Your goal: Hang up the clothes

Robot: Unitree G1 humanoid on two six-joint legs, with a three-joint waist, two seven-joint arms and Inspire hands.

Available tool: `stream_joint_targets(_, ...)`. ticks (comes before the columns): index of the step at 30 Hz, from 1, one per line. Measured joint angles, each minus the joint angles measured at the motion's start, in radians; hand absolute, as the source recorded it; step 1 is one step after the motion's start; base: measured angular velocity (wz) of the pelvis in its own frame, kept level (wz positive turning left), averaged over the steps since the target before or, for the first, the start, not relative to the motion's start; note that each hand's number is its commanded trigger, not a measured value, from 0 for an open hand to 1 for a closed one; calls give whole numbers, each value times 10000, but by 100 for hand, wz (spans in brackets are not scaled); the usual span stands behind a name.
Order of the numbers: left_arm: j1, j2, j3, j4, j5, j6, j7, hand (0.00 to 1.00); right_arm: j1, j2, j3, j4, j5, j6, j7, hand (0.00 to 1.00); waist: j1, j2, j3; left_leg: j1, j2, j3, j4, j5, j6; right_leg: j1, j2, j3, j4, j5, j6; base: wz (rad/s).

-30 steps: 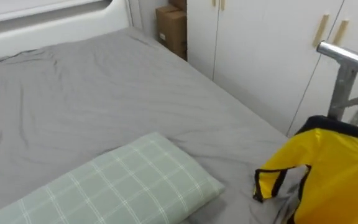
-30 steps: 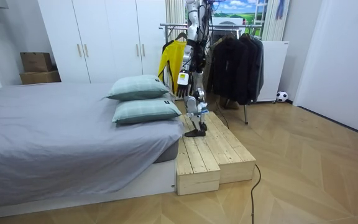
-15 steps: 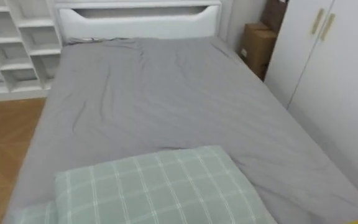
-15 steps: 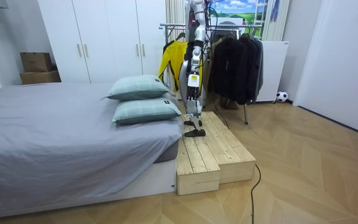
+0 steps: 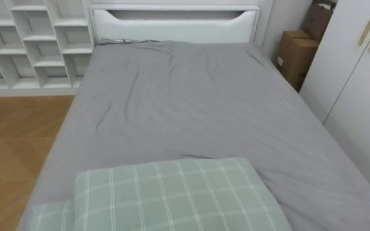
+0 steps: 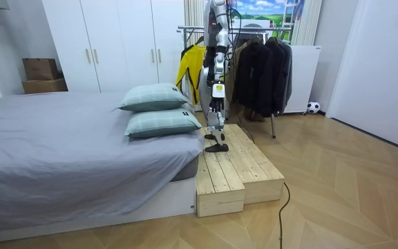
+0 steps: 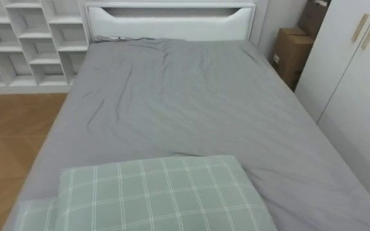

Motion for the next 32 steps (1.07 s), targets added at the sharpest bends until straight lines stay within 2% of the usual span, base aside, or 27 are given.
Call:
stream_joint_targets(5, -203, -17, 23, -215, -20, -70, 185, 0, 186, -4, -24, 17, 48, -111, 22, 0, -49, 92, -12, -8, 0, -134, -30, -1, -8, 7, 87, 485, -24, 15, -25, 3)
stream_joint_targets(10, -363, -149, 12, -264, -71, -321, 267, 0, 258, -101, -40, -4, 55, -314, 324, 0, -42, 292, -21, -86, 10, -147, -23, 7, -23, -58, 115, 546, -26, 24, -39, 1)
stream_joint_targets(11, -366, -154, -62, -228, -93, -323, 241, 0, 272, -127, -31, -9, 64, -313, 345, 0, -62, 354, -37, -80, 7, -145, -18, 9, -25, -34, 114, 517, -21, 24, -39, 4)
stream_joint_targets(14, -381, -154, -273, -165, -94, -322, 61, 0, 247, -180, -9, -16, 63, -316, 383, 0, -101, 477, -15, -68, 5, -157, -16, 16, -33, -7, 115, 502, -18, 24, -39, 4)
stream_joint_targets(19, -315, -156, -387, 203, -3, -268, -173, 0, 232, -278, 1, -25, 49, -306, 600, 0, -106, 521, 18, -63, 5, -186, -30, 16, -33, -1, 117, 467, -19, 23, -39, 0)
stream_joint_targets(24, -176, -146, -562, 312, 5, 18, -417, 0, 185, -295, 64, -11, 50, -226, 694, 0, -80, 495, 28, -31, 1, -271, -25, 16, -33, 66, 125, 476, -22, 24, -39, 6)
stream_joint_targets(28, -6, -146, -545, 304, 127, 102, -595, 0, 187, -296, 80, 7, 53, -212, 698, 0, -23, 488, 31, 19, -9, -354, -25, 15, -34, 151, 115, 278, -20, 24, -39, 7)
stream_joint_targets(32, 35, -147, -597, 294, 233, 103, -808, 0, 194, -291, 104, 3, 62, -221, 755, 0, -30, 476, 33, 38, -18, -462, -28, 18, -39, 212, 120, 289, -25, 23, -38, 7)
